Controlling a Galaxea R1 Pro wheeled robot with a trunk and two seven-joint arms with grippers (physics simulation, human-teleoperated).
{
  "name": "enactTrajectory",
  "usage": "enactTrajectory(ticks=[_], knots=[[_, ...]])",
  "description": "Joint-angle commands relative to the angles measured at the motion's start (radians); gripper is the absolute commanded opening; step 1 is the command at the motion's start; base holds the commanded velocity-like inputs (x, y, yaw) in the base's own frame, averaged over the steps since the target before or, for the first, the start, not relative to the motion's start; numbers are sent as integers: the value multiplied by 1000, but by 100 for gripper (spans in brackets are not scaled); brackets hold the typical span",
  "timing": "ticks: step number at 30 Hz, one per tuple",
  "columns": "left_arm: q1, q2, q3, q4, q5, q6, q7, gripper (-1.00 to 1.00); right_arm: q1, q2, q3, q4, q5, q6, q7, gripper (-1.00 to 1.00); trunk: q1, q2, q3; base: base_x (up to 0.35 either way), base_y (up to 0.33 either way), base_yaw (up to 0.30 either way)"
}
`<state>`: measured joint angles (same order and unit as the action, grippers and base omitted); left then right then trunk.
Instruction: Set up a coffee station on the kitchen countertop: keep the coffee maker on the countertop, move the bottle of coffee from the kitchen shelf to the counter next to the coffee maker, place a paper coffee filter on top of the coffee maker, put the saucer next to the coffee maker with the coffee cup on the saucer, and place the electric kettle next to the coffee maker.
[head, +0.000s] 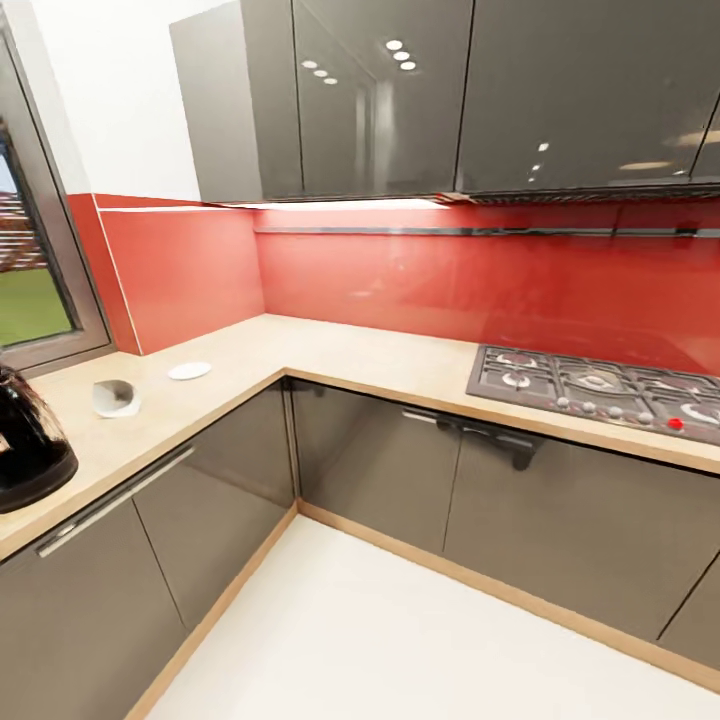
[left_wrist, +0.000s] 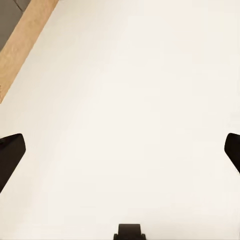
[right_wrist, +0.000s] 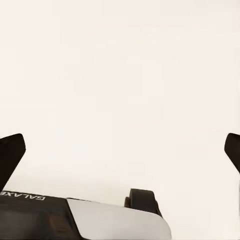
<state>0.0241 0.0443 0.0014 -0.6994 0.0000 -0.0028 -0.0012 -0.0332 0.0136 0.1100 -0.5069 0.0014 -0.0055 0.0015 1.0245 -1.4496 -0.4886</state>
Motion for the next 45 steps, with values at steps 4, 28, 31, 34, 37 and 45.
enactTrajectory(ticks=[4,28,31,34,37,45], knots=[[0,0,0,-2,0,0,0,100,-1,1,2,0,0,-1,0,100,1,0,-1,295,-168,272],[0,0,-1,-2,0,0,0,100,-1,0,73,19,0,0,0,100,1,0,-1,220,-132,224],[0,0,0,-2,0,0,0,100,-1,0,74,19,0,0,0,100,1,0,-1,202,-140,8],[0,0,0,-6,2,-1,-2,100,-1,-2,70,17,-2,2,1,100,1,0,-1,70,-49,2],[0,0,0,-10,3,-2,-3,100,-1,-2,70,17,-2,2,0,100,1,0,-1,16,-11,0],[0,2,0,-449,3,80,-91,100,-1,-3,70,25,1,-1,0,100,1,0,-1,2,-1,0]])
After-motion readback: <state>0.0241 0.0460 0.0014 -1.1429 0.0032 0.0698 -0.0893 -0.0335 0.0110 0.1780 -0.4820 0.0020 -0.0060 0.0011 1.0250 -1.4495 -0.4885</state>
